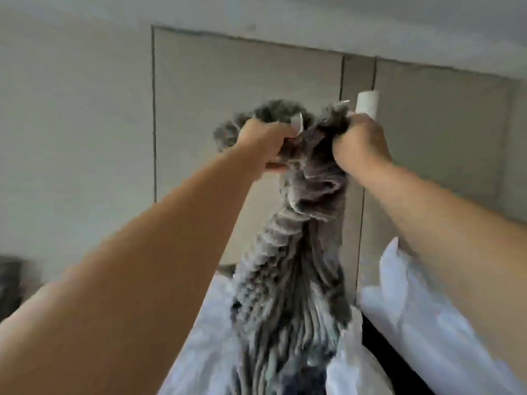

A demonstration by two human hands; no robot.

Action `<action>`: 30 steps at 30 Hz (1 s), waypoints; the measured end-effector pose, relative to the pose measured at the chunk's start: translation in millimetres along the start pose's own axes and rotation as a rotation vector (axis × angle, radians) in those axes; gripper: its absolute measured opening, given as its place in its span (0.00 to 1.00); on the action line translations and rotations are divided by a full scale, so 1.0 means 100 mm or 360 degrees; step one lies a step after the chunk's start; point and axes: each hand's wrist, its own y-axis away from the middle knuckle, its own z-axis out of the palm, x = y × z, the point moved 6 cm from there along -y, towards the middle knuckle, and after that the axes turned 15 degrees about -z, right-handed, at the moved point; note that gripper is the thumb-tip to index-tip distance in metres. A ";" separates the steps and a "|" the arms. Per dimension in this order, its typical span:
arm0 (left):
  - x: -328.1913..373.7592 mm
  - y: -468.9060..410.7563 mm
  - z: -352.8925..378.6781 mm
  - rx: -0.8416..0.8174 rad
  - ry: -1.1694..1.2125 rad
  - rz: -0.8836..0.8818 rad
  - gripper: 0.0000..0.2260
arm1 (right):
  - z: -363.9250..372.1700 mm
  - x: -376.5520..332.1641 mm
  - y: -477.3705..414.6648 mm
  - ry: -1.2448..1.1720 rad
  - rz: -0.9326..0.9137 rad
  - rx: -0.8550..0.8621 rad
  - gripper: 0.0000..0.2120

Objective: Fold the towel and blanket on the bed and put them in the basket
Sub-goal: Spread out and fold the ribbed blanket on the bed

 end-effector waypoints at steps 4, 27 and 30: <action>0.58 0.47 -0.14 0.0037 -0.0127 0.0095 0.12 | -0.68 -0.43 -0.05 0.0168 -0.0186 0.0078 0.09; -5.88 5.25 -0.57 -0.0012 -0.0036 -0.2186 0.10 | -0.37 -0.28 8.34 -0.0503 0.1302 -0.2140 0.16; -6.12 5.83 -0.51 0.0021 0.0020 -0.2317 0.10 | -0.91 -0.35 8.75 -0.0490 0.1571 -0.2187 0.13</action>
